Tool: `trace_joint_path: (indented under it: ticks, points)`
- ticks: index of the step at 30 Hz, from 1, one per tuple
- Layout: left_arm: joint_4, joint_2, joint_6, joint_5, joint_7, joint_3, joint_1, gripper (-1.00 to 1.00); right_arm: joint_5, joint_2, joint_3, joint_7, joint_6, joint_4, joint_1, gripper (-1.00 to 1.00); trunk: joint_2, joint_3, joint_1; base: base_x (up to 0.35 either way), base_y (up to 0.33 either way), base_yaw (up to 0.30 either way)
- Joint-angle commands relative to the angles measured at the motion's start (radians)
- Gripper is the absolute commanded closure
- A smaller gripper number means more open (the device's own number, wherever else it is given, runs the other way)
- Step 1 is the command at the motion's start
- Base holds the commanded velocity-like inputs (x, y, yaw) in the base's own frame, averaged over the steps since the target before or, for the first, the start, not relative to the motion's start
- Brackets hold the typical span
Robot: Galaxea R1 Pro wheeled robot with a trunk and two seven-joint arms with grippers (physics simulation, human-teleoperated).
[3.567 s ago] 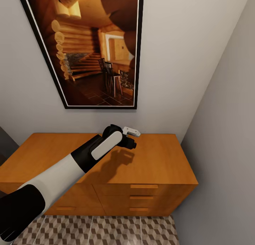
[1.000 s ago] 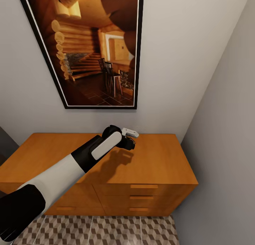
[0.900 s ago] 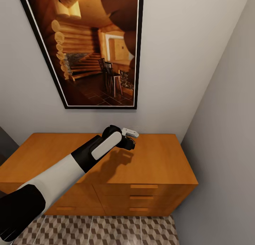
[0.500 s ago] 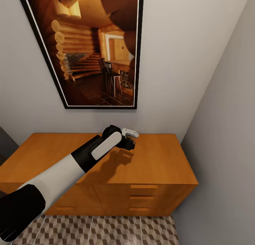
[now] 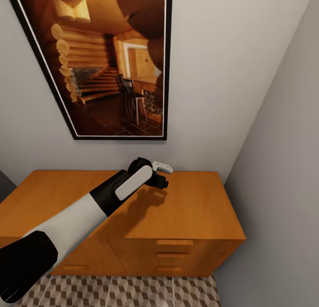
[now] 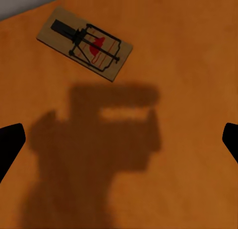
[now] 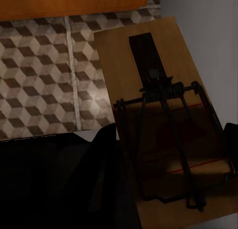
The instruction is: Take the four mousetraps from the cabinet in the bathroom and place them on the bathroom floor. Make sure all four end up on the same floor surface, and ensure that at least two of them are either under or directly next to the same bathroom sink.
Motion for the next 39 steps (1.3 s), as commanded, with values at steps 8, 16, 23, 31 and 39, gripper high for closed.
trace_joint_path:
  ticks: [8,16,23,31,39]
  points:
    - [0.018,0.002,0.0,0.01,0.01,-0.001,-0.002,-1.0,-0.01,0.0,0.009,-0.003,-0.002,0.001,-0.001,1.0,-0.002,-0.002,0.001,0.011,-0.005,0.0]
    - [0.054,0.001,-0.004,0.01,0.009,0.002,-0.001,-1.0,-0.01,0.0,0.009,-0.003,-0.002,0.002,-0.001,1.0,-0.002,-0.002,0.001,0.0,0.0,0.0]
    - [0.056,-0.001,-0.007,0.01,0.009,0.005,-0.001,-1.0,-0.01,0.0,0.009,-0.001,-0.002,0.002,-0.001,1.0,-0.002,-0.002,0.001,0.0,0.0,0.0]
    - [0.056,-0.012,-0.026,0.01,0.008,0.058,-0.001,-1.0,-0.01,0.0,0.009,0.0,-0.002,0.002,-0.001,1.0,-0.002,-0.002,0.001,0.0,0.0,0.0]
    - [0.076,-0.012,-0.09,0.01,0.009,0.092,-0.001,-1.0,-0.008,0.0,0.01,0.0,-0.002,0.002,-0.001,1.0,-0.002,-0.002,0.001,0.0,0.0,0.0]
